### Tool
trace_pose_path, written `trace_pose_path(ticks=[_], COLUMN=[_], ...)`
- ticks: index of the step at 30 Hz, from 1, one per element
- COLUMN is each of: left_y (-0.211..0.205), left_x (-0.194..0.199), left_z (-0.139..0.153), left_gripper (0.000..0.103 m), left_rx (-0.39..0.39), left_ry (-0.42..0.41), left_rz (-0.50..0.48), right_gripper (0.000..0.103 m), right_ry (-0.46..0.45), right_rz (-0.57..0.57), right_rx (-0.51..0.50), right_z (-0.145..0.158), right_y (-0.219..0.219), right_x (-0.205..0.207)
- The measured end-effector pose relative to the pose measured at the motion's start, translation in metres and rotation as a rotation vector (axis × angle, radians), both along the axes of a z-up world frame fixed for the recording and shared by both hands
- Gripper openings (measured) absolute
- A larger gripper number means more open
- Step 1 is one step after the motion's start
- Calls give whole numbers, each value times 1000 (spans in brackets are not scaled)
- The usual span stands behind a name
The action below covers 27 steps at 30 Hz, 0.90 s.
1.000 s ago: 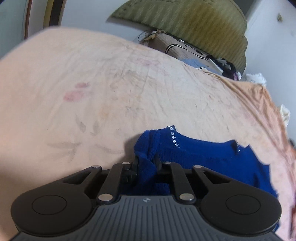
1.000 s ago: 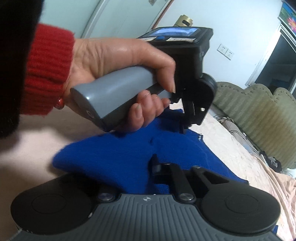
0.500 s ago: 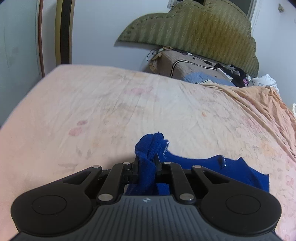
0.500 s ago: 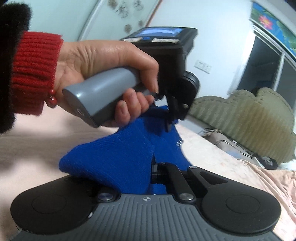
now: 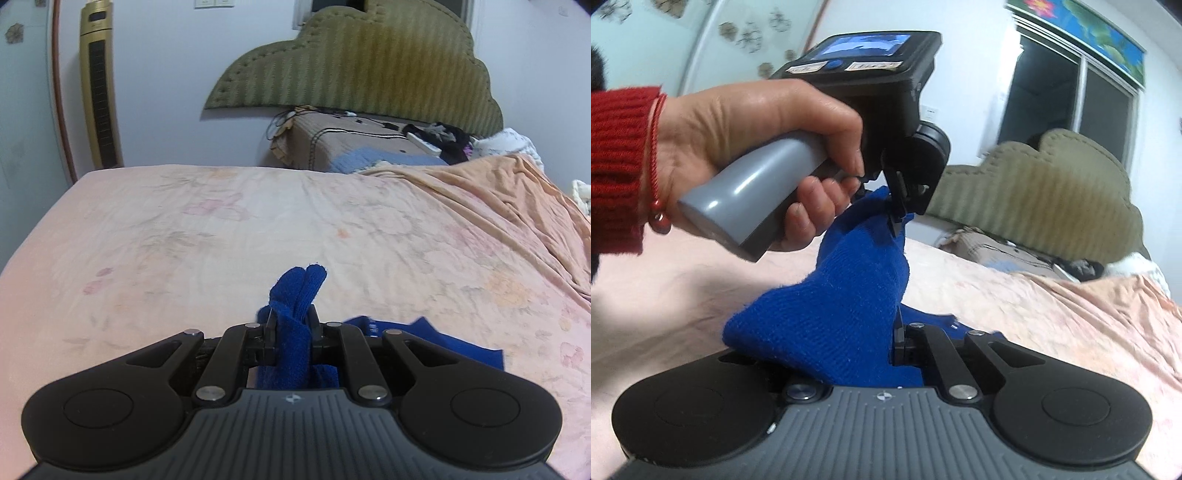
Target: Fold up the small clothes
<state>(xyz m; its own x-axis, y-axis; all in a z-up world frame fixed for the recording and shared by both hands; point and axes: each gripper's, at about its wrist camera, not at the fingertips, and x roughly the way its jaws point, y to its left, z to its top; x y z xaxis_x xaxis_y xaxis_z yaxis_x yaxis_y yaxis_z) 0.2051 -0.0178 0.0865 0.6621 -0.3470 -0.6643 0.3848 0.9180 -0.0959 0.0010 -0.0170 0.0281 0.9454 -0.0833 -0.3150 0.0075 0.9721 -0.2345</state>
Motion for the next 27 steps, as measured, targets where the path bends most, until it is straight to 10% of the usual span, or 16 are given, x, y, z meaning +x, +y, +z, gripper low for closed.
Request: trace_pose_path(ticks=[27], left_y=[-149], left_x=[-28], left_z=[-51], left_gripper=[11], left_rx=[146], left_ry=[-19], left_rz=[-109], right_gripper=[8], right_ry=[81], right_rz=[-151], right_rx=[469], right_z=[-38], right_y=[-145], right_x=[-14])
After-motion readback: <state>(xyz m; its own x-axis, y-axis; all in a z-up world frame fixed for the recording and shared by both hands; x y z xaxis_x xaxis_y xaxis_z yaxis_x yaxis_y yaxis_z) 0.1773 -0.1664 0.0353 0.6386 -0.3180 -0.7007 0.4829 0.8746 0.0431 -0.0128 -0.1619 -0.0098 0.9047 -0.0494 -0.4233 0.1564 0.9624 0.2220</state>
